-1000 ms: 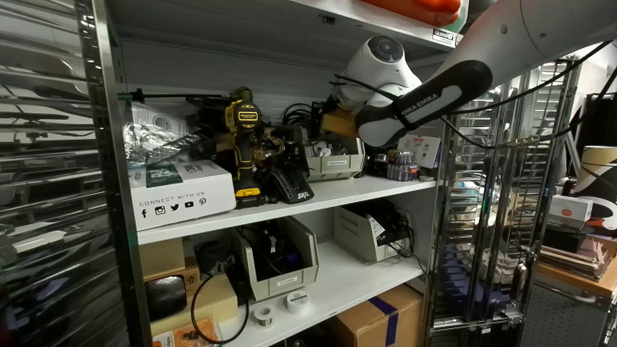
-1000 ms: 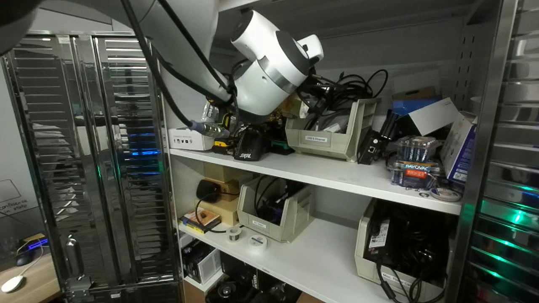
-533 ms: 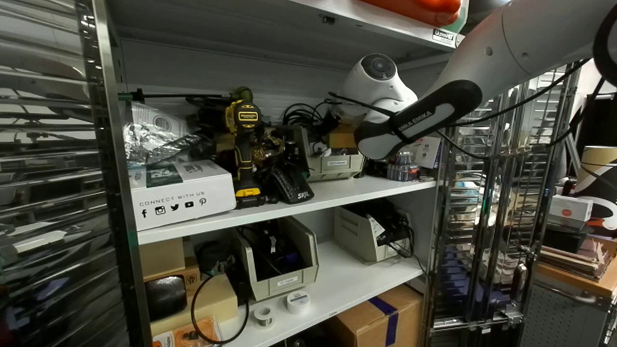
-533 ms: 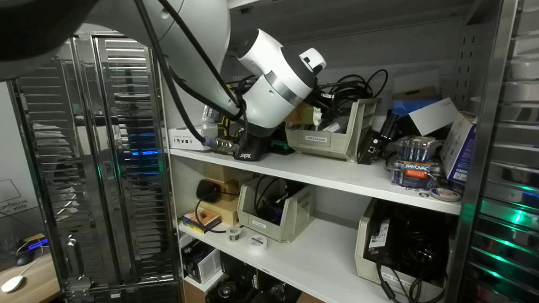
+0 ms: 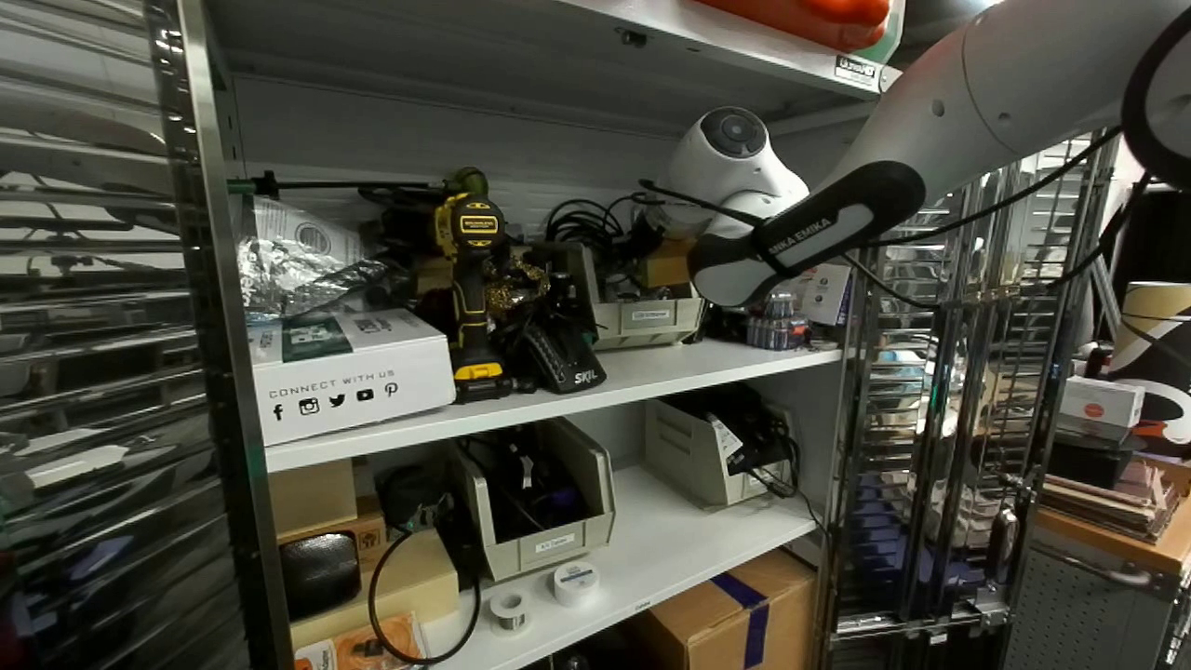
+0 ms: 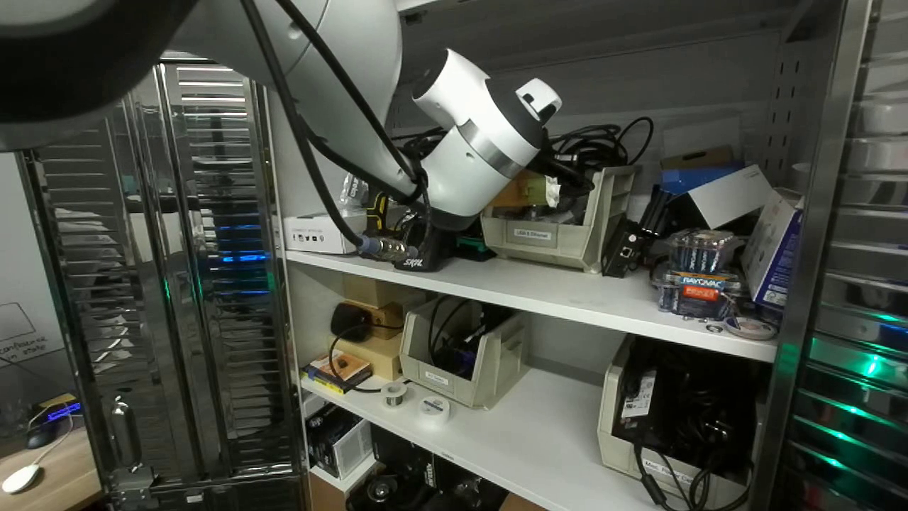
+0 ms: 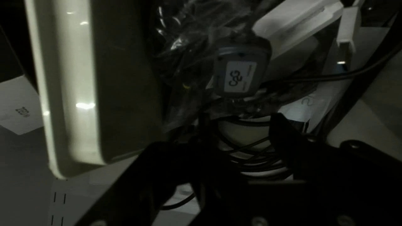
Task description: Put the grey cable inside the tool box
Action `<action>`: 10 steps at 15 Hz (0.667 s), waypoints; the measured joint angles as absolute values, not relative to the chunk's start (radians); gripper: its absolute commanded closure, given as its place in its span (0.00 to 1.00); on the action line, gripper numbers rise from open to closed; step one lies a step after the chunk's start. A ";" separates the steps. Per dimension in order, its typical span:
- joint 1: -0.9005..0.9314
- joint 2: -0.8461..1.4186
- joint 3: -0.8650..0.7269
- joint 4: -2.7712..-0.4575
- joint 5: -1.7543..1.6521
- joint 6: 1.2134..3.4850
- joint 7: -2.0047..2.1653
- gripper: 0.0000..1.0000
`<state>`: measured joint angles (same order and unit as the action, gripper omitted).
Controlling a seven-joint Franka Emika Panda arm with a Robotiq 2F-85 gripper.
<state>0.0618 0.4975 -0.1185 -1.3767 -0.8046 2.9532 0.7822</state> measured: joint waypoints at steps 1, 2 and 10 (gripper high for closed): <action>0.061 0.498 -0.119 -1.370 -0.802 2.953 0.785 0.10; 0.061 0.498 -0.119 -1.361 -0.798 2.953 0.792 0.02; 0.015 0.479 0.014 -1.371 -0.615 2.899 0.741 0.00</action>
<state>0.0151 0.4789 0.0142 -1.3706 -0.6147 2.8988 0.7409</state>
